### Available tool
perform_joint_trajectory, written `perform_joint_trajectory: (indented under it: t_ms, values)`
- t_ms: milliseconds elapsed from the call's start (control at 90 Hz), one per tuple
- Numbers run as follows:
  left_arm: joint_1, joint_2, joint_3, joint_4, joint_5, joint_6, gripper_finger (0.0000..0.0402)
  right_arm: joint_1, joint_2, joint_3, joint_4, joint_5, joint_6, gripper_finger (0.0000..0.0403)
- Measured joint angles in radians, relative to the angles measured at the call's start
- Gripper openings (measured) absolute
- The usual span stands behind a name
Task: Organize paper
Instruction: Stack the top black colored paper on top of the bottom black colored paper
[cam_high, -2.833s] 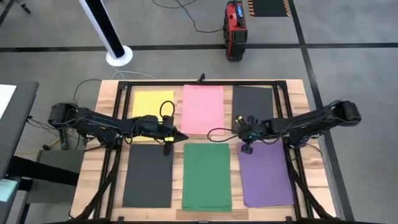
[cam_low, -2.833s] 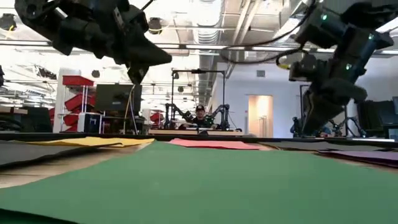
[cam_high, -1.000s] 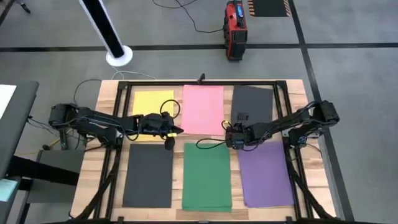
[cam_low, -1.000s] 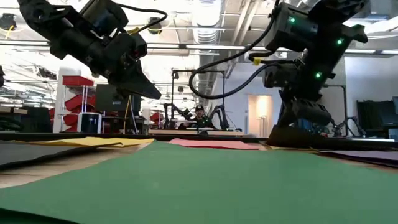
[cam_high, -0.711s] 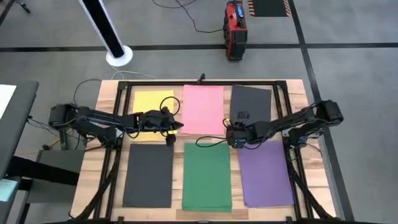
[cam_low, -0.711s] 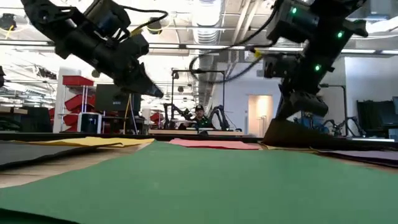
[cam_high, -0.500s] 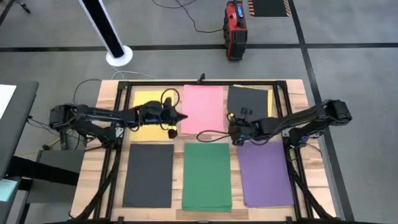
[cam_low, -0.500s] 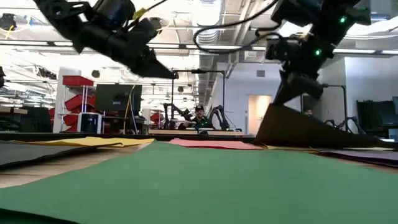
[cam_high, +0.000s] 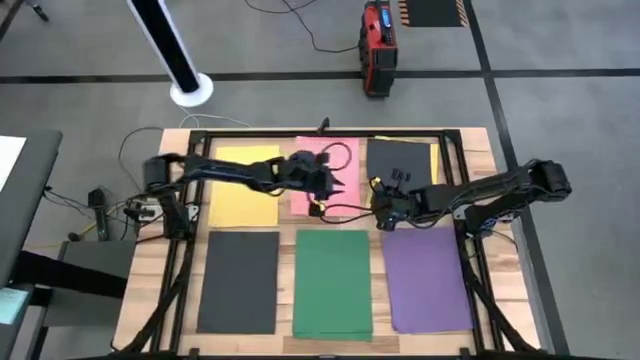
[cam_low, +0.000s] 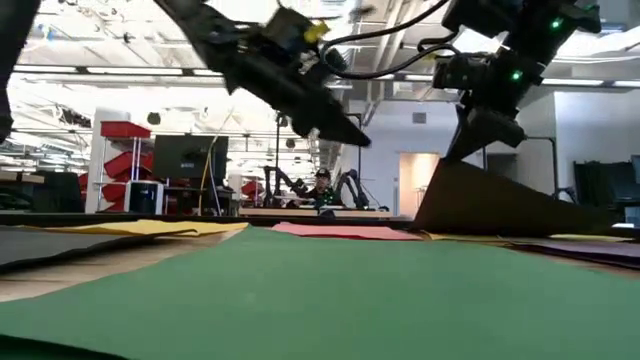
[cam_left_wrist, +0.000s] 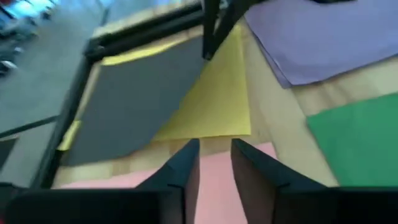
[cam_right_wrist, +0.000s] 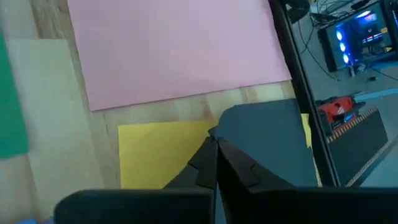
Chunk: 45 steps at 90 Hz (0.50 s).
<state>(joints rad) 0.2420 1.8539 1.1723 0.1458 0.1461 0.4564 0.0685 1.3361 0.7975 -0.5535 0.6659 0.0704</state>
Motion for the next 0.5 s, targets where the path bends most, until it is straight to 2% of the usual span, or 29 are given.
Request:
perform_joint_trajectory:
  t_ms: [189, 500]
  values:
    - [0.002, 0.125, 0.106, 0.005, 0.005, 0.0, 0.0109, 0.001, 0.0, 0.0, 0.008, -0.014, 0.001, 0.0]
    - [0.003, 0.243, 0.255, 0.029, 0.024, -0.003, 0.011, 0.002, 0.0, 0.0, 0.019, -0.016, 0.001, 0.0]
